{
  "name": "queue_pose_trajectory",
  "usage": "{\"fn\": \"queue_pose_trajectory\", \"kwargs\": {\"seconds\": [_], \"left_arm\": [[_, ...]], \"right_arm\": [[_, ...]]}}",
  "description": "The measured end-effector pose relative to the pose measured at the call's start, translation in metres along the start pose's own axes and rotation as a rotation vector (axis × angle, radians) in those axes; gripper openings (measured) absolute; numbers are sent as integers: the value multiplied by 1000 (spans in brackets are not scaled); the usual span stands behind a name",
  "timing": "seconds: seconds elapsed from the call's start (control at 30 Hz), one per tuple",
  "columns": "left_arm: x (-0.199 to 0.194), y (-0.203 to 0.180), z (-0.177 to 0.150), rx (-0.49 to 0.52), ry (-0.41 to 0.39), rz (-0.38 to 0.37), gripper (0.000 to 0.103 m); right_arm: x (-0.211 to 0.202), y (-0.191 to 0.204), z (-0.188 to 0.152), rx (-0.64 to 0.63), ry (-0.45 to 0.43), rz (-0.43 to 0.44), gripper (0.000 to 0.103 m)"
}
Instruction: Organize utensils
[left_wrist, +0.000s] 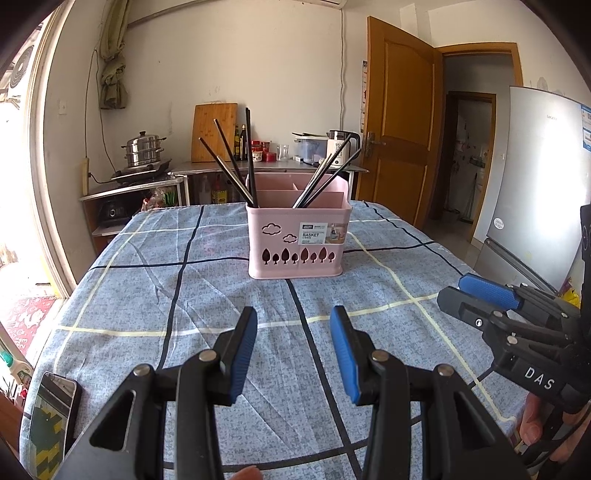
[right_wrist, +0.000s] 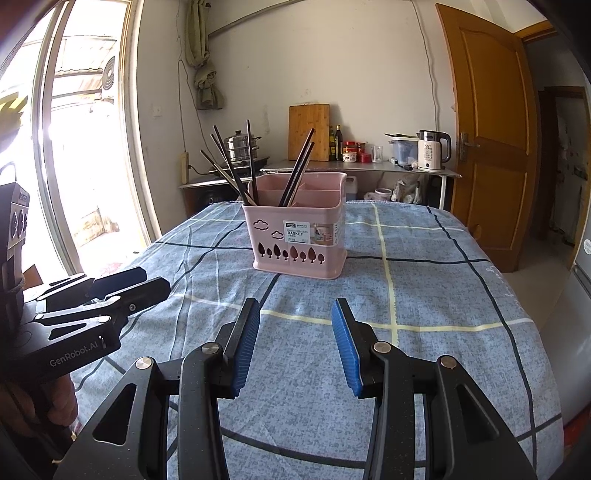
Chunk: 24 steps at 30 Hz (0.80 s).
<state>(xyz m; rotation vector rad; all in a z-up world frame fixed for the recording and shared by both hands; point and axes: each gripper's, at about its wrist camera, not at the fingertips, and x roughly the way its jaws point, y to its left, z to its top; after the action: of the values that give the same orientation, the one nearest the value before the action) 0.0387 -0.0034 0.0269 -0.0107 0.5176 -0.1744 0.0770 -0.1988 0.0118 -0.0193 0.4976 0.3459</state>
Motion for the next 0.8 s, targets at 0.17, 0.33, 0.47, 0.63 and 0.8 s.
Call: {"fn": "queue_pose_trajectory", "kwargs": {"seconds": [0.17,0.33,0.47,0.63,0.8], "left_arm": [[-1,1,0,-5,-4,2,43],[0,0,1,-3,-5,8,43],[0,-1,0,1,-4,10,43],[0,-2,0,2,-5,11,43],[-1,-3,1,3,-7,11,43]], "right_arm": [[1,1,1,-4,2,2,42],[2,2,0,-5,4,2,42],[3,2,1,-6,5,3,42],[4,2,1,-5,5,2,42],[4,2,0,-5,6,1,42]]}}
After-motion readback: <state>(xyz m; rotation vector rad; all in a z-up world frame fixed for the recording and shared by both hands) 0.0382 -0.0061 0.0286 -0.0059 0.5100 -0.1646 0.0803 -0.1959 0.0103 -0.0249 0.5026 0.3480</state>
